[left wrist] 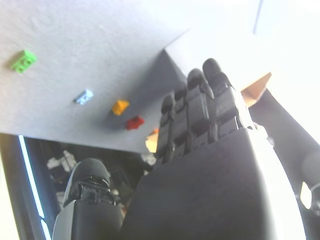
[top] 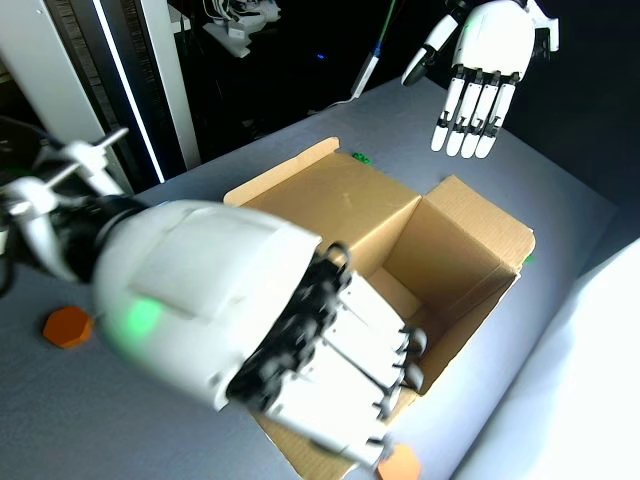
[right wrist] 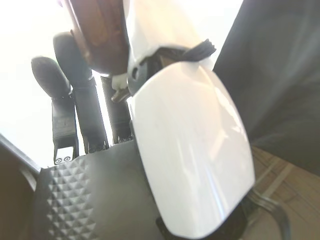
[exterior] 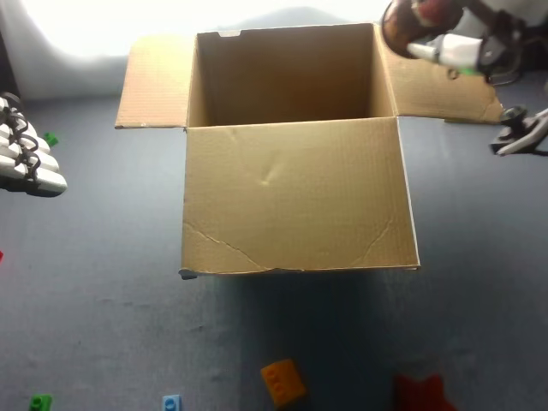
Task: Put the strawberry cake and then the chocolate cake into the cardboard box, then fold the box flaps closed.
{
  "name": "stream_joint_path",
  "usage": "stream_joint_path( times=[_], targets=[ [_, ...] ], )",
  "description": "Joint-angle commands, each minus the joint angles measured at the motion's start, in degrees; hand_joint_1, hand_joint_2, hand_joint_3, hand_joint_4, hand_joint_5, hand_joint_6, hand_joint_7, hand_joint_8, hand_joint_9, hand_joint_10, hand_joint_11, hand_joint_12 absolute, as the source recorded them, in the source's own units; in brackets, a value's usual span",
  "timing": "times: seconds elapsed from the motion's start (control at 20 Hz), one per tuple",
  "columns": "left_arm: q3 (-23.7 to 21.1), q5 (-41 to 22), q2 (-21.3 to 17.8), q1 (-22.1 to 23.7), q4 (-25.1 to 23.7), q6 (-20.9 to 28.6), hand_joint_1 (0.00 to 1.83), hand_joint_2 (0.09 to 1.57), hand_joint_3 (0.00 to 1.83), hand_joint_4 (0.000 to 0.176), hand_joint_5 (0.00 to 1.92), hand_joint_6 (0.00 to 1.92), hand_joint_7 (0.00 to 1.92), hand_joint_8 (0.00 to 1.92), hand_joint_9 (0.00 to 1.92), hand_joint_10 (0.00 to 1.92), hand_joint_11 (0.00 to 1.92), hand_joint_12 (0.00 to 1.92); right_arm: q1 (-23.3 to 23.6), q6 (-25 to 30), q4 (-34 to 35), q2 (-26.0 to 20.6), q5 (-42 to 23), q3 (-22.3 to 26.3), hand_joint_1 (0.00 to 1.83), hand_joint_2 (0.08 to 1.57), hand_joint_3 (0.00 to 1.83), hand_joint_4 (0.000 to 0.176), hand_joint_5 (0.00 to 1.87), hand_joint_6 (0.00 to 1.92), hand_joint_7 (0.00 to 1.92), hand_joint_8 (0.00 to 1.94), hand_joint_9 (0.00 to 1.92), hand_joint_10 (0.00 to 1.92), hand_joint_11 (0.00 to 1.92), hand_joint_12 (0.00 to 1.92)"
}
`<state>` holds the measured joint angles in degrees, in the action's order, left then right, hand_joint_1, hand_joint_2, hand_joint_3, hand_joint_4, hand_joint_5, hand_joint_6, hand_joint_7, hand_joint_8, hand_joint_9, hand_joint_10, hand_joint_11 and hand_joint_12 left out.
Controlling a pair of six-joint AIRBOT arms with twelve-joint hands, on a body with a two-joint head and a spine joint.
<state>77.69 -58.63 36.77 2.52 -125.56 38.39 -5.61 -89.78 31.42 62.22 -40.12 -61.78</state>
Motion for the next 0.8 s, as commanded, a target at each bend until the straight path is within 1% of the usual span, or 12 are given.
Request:
stream_joint_path(
  times=[0.0,0.05,0.1,0.15,0.2,0.25,0.35,0.45,0.6,0.65,0.7,0.75],
  targets=[
    [0.22,1.82,-0.05,0.51,3.88,-0.32,0.00,1.16,0.00,0.000,0.16,0.00,0.20,0.00,0.16,0.00,0.00,0.57,1.02,0.41,-2.51,-0.20,-7.07,-0.15,1.35,1.17,0.00,0.000,0.91,0.97,0.87,1.18,0.75,1.51,0.47,1.82],
    [0.24,1.82,0.14,0.50,3.88,-0.32,0.00,1.17,0.00,0.000,0.15,0.00,0.19,0.00,0.15,0.00,0.00,0.54,0.81,0.76,-2.88,0.36,-7.05,-0.14,1.34,1.17,0.00,0.000,0.91,0.98,0.86,1.18,0.75,1.51,0.45,1.82],
    [0.46,1.82,0.61,0.33,3.87,-0.38,0.00,1.18,0.00,0.000,0.14,0.00,0.18,0.00,0.14,0.00,0.00,0.53,0.23,1.70,-4.44,1.05,-8.03,-0.15,1.35,1.16,0.00,0.000,0.94,0.92,0.88,1.16,0.75,1.52,0.43,1.84],
    [0.87,1.82,1.22,0.09,3.87,-0.43,0.00,1.18,0.00,0.000,0.14,0.00,0.17,0.00,0.14,0.00,0.00,0.55,-0.31,2.60,-6.87,1.66,-9.95,-0.16,1.35,1.16,0.00,0.000,0.96,0.89,0.88,1.18,0.74,1.52,0.42,1.84],
    [1.48,1.81,2.01,-0.33,3.88,-0.47,0.00,1.17,0.00,0.000,0.16,0.00,0.21,0.01,0.18,0.01,0.00,0.62,-0.47,2.73,-7.76,2.29,-10.53,-0.16,1.35,1.17,0.00,0.000,0.92,0.93,0.89,1.18,0.75,1.51,0.46,1.83],
    [2.51,1.91,3.18,-1.17,4.02,-0.62,0.00,1.17,0.00,0.000,0.16,0.01,0.21,0.01,0.18,0.01,0.00,0.63,-0.53,3.05,-7.76,3.11,-10.39,-0.26,1.35,1.16,0.00,0.000,0.95,0.90,0.91,1.16,0.76,1.49,0.48,1.82],
    [4.19,2.19,4.94,-2.84,4.66,-0.83,0.00,1.17,0.00,0.000,0.16,0.00,0.21,0.00,0.17,0.00,0.00,0.61,-1.01,3.10,-7.74,4.84,-10.27,-0.78,1.35,1.16,0.00,0.000,0.95,0.90,0.88,1.17,0.78,1.47,0.51,1.78],
    [5.81,2.45,6.73,-3.98,4.84,-1.03,0.00,1.17,0.00,0.000,0.17,0.00,0.21,0.00,0.17,0.00,0.00,0.64,-1.67,3.09,-7.74,6.29,-10.11,-1.38,1.34,1.17,0.00,0.000,0.92,0.95,0.84,1.21,0.75,1.53,0.46,1.78],
    [7.47,2.92,8.59,-5.09,5.63,-1.29,0.00,1.17,0.00,0.000,0.16,0.00,0.20,0.00,0.16,0.00,0.00,0.62,-2.58,3.17,-7.82,7.67,-9.59,-2.30,1.34,1.18,0.00,0.000,0.90,0.99,0.84,1.20,0.76,1.53,0.48,1.77],
    [7.77,3.03,9.05,-5.29,6.55,-1.69,0.00,1.16,0.00,0.000,0.17,0.00,0.21,0.00,0.17,0.00,0.00,0.64,-3.02,3.50,-8.24,8.11,-9.75,-2.66,1.34,1.18,0.00,0.000,0.90,0.99,0.83,1.20,0.75,1.55,0.46,1.80],
    [7.79,3.24,9.27,-5.31,6.79,-2.12,0.00,1.16,0.00,0.000,0.17,0.00,0.21,0.00,0.17,0.00,0.00,0.63,-3.27,3.95,-8.58,8.43,-9.79,-3.02,1.34,1.18,0.00,0.000,0.91,0.97,0.84,1.19,0.76,1.54,0.47,1.80],
    [7.80,3.48,9.53,-5.31,6.93,-2.38,0.00,1.17,0.00,0.000,0.17,0.00,0.21,0.00,0.18,0.00,0.00,0.62,-3.37,4.61,-8.75,8.75,-9.78,-3.41,1.22,1.17,0.00,0.000,0.90,1.02,0.84,1.29,0.69,1.37,0.45,1.80]
  ],
)
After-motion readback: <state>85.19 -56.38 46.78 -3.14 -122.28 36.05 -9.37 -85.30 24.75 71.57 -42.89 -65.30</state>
